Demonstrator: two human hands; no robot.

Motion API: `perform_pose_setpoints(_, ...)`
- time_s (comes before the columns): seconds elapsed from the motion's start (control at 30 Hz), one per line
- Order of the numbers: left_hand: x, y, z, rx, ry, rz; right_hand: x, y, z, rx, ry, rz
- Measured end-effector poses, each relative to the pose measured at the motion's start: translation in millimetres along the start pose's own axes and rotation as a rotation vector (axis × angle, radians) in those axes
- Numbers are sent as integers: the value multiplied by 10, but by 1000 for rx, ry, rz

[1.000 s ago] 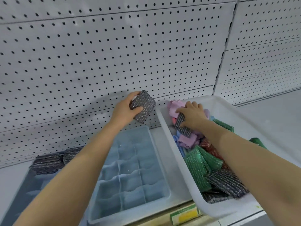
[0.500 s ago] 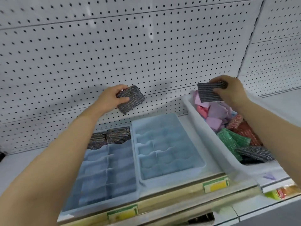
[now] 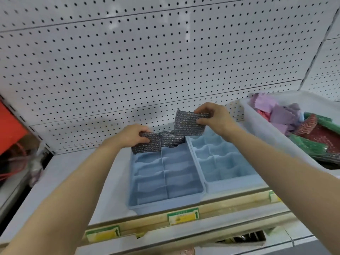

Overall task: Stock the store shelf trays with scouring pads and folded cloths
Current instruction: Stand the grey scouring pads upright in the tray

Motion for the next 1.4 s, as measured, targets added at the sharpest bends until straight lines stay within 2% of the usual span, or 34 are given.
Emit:
perform_pose_setpoints(0.2,-45,416,-152,-219,72,159,114,650,-46,89,-32,-86)
perform_pose_setpoints(0.37,-18,564,-231,-252,116,294,152,881,14,152,-26,-124)
perform_pose_setpoints(0.47,-53,686,-375,-379,40,260,137,990,77,200,-24,-133)
perform_pose_setpoints(0.57,-174,772,-538,-378,-1,158,149,1182,92,224,-28,-164)
perform_pose_setpoints(0.63,-221,724,-523,-251,54,120,148,1343,87,253,-46,-181)
perform_pose_setpoints(0.7,-145,550,-539,185,31,127,135,1507,70,271,-74,-192)
perform_pose_setpoints(0.77,-11,366,-635,697,-44,226,112,1657,49,281,-95,-186)
perform_pose_setpoints(0.83,114,264,-638,916,-52,281,90,1824,43,319,-118,-186)
perform_pose_setpoints(0.9,149,265,-490,763,24,231,80,2015,79,417,-164,-191)
perform_pose_setpoints(1.0,100,468,-298,119,164,121,99,2143,157,560,-225,-127)
perform_pose_setpoints(1.07,91,659,-376,-151,100,73,141,2164,171,666,-352,-61)
perform_pose_setpoints(1.13,74,705,-482,-245,29,129,160,2227,273,824,-444,-51)
perform_pose_setpoints(1.2,59,741,-447,-372,30,153,177,2312,399,948,-498,-85)
perform_pose_setpoints(1.33,-3,845,-464,-486,-2,96,202,2448,587,1019,-433,-228)
perform_pose_setpoints(1.4,0,853,-449,-503,-11,82,212,2449,568,1019,-423,-240)
Point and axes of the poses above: each hand's wrist, its own x-axis away from the middle knuckle, its own y-axis out of the palm, z = x × y, the point moved 10 cm from there along -x, towards the middle knuckle, and after that the axes turned 5 degrees about y, right-handed, at the moved point
